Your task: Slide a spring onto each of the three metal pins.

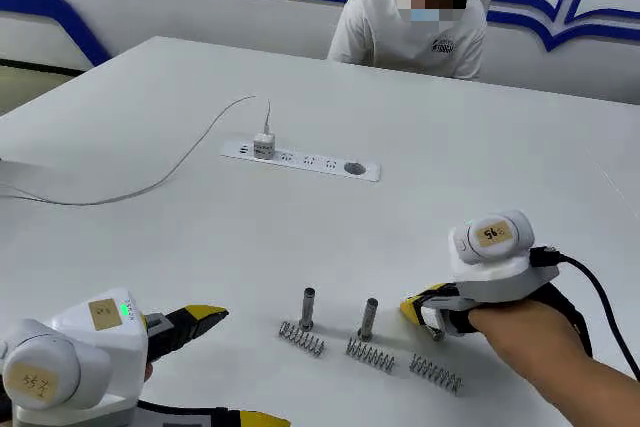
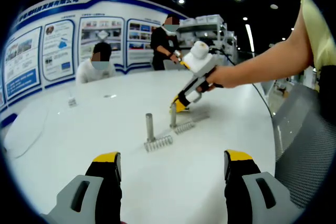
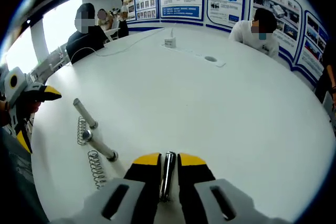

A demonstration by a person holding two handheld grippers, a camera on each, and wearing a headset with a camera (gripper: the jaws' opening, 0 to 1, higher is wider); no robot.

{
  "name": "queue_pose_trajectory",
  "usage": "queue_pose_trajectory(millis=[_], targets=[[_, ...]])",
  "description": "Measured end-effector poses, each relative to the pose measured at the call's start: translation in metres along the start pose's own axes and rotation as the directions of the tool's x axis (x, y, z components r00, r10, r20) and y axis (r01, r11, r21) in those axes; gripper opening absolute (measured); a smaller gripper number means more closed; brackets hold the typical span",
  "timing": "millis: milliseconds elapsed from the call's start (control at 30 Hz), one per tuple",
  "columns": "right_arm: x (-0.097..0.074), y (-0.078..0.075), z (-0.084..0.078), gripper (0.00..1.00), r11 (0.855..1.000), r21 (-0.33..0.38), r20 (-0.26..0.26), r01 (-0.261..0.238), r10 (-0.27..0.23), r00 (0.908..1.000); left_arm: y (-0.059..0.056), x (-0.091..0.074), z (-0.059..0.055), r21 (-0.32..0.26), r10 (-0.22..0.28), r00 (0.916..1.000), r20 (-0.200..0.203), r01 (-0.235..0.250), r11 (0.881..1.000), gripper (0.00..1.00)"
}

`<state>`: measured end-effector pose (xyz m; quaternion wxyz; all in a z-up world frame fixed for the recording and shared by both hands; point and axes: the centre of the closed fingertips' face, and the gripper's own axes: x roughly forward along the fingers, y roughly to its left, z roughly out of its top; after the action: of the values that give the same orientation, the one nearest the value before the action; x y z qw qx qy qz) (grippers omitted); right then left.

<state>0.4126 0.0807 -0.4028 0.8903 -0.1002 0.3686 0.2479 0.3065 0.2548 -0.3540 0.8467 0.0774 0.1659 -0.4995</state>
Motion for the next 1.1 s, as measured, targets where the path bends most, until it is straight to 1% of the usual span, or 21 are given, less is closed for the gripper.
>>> queue_pose_trajectory(millis=[133,367,700,867,1100], targets=[[-0.001,-0.001,0.000,0.12,1.000,0.004,-0.005,0.006,-0.006,1.0000,0.000,0.000,-0.001,-0.002,0.001,1.0000,-0.002,-0.001,1.000,0.82],[-0.001,0.000,-0.001,0.10,1.000,-0.020,-0.017,0.019,-0.020,0.9997,-0.001,0.000,-0.001,-0.005,-0.001,1.0000,-0.001,0.001,1.000,0.81],[-0.002,0.000,-0.002,0.09,1.000,-0.002,-0.021,0.025,-0.025,0.9995,-0.001,0.001,-0.001,-0.003,-0.001,1.0000,0.000,0.001,1.000,0.81],[-0.012,0.003,0.007,0.09,1.000,-0.001,0.014,0.020,-0.020,0.9997,0.000,0.000,0.001,-0.002,0.002,1.0000,0.002,-0.002,1.000,0.81],[-0.032,0.006,0.014,0.09,1.000,0.007,0.053,0.019,-0.020,0.9984,-0.001,0.000,0.005,0.007,-0.001,1.0000,0.010,0.001,1.000,0.81]])
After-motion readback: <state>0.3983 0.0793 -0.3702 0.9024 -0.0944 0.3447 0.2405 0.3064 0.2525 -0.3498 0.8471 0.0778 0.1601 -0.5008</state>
